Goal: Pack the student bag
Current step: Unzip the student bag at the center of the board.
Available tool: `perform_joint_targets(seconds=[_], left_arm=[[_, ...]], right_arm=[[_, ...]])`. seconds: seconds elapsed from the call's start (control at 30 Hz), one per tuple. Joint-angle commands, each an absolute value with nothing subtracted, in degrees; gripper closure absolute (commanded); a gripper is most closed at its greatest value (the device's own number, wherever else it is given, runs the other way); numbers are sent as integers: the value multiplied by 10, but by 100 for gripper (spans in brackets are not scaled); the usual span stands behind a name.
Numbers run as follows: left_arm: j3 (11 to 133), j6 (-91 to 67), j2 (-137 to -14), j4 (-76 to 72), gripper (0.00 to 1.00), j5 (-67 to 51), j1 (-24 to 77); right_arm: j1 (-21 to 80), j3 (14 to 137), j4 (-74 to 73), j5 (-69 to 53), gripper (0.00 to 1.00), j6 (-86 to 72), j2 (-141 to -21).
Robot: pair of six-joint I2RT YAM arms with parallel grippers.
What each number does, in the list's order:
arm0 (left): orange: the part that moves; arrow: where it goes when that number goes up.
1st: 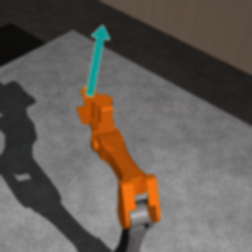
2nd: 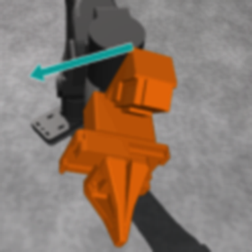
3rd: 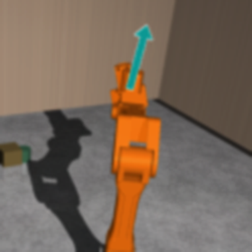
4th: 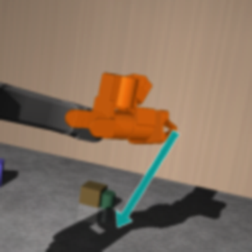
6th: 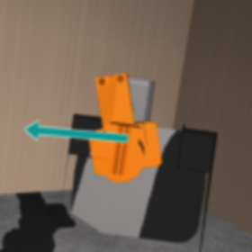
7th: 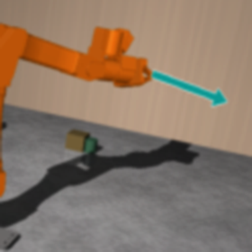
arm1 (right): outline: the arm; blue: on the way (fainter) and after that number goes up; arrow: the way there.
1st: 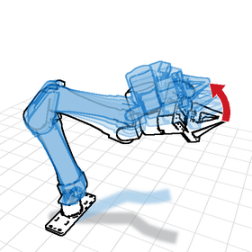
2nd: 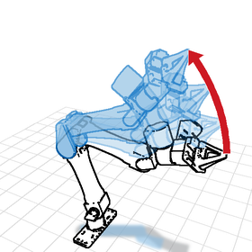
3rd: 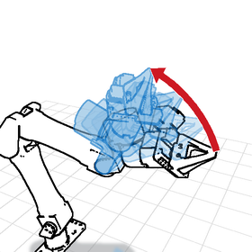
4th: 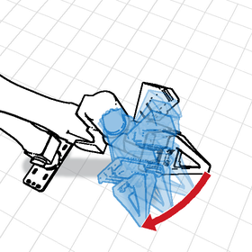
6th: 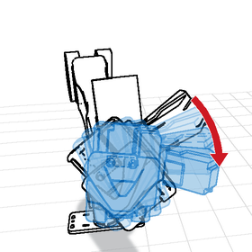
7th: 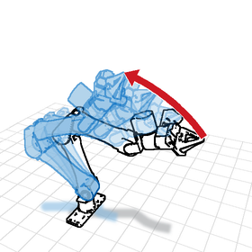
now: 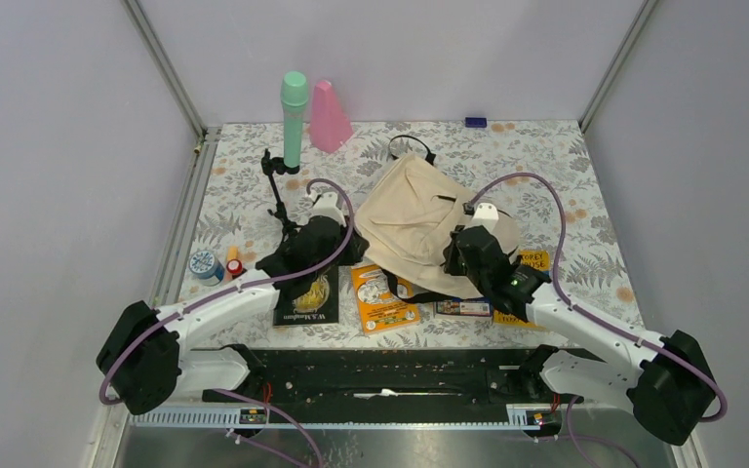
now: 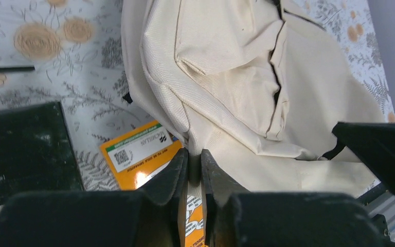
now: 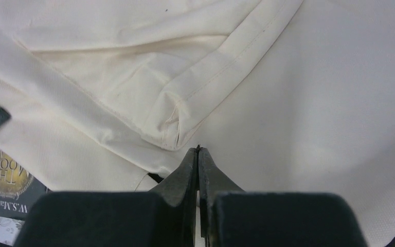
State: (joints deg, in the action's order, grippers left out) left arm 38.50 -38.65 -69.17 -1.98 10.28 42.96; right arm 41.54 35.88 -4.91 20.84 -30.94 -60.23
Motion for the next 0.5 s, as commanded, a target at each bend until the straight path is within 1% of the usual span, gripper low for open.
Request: perform_joint_targets(seconds=[0.0, 0.17, 0.47], left_arm=[[435, -343, -695, -37, 100, 124, 410], [436, -344, -701, -44, 100, 108, 378], [438, -333, -707, -40, 100, 111, 359]], right_arm=[[457, 390, -65, 287, 100, -264, -591], [478, 386, -83, 325, 100, -260, -569], [488, 371, -86, 351, 100, -254, -553]])
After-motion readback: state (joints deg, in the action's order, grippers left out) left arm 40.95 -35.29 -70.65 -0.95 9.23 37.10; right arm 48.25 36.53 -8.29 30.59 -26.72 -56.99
